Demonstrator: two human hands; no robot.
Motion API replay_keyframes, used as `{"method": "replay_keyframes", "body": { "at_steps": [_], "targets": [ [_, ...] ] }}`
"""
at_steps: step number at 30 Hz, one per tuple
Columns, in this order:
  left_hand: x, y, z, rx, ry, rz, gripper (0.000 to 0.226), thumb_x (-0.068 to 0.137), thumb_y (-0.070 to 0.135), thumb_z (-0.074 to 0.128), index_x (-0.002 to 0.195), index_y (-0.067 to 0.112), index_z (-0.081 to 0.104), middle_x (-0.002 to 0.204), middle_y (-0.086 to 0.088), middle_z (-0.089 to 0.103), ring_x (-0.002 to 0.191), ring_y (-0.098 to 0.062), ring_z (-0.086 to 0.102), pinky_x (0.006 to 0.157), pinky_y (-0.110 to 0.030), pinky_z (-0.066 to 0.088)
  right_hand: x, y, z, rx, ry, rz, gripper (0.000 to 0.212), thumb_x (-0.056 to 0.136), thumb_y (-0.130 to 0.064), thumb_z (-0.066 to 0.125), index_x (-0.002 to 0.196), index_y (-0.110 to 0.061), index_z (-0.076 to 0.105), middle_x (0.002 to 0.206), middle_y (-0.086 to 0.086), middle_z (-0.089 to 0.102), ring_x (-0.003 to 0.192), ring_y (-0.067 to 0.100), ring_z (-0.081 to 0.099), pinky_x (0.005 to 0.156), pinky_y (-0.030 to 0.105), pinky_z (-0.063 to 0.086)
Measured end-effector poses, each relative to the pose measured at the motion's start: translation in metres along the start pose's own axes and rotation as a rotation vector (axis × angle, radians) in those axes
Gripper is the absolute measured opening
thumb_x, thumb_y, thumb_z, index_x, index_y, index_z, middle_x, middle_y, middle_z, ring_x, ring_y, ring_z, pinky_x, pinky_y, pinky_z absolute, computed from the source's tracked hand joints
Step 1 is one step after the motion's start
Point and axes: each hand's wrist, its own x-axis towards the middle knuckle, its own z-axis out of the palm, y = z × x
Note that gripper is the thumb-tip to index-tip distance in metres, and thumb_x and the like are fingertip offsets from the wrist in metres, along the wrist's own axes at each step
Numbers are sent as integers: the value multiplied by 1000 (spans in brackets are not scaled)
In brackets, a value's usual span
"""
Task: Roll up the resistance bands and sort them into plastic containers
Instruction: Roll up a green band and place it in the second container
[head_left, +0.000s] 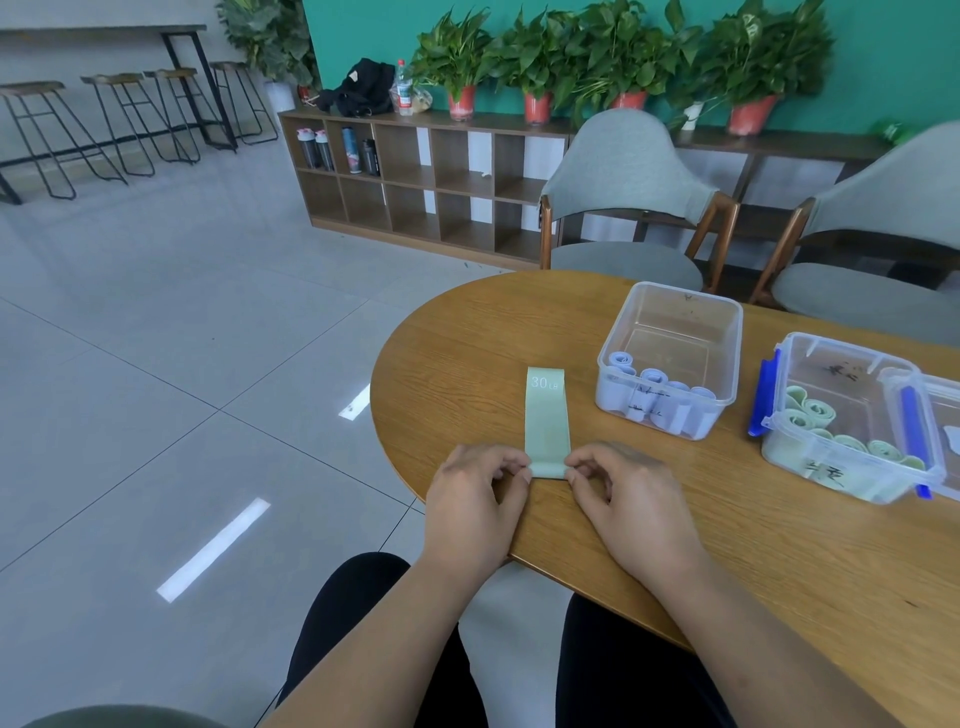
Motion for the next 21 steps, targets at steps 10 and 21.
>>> {"method": "replay_keyframes", "body": {
  "at_steps": [10,21],
  "targets": [
    [0,-2,0,18,7,21,21,87,29,83,105,35,77,94,26,70,94,-3,61,80,-30,55,-2,2,2,-21,-13,8,25,81,-25,82,100,-36,70,83,-24,62,75,-10,48,66,25,50],
    [2,0,1,18,-20,-19,24,86,31,84,108,39,76,92,30,69,95,-2,60,85,-30,54,0,4,4,-22,19,-6,19,87,-24,79,104,-31,74,85,-21,62,75,-6,47,67,25,50]
  ]
}}
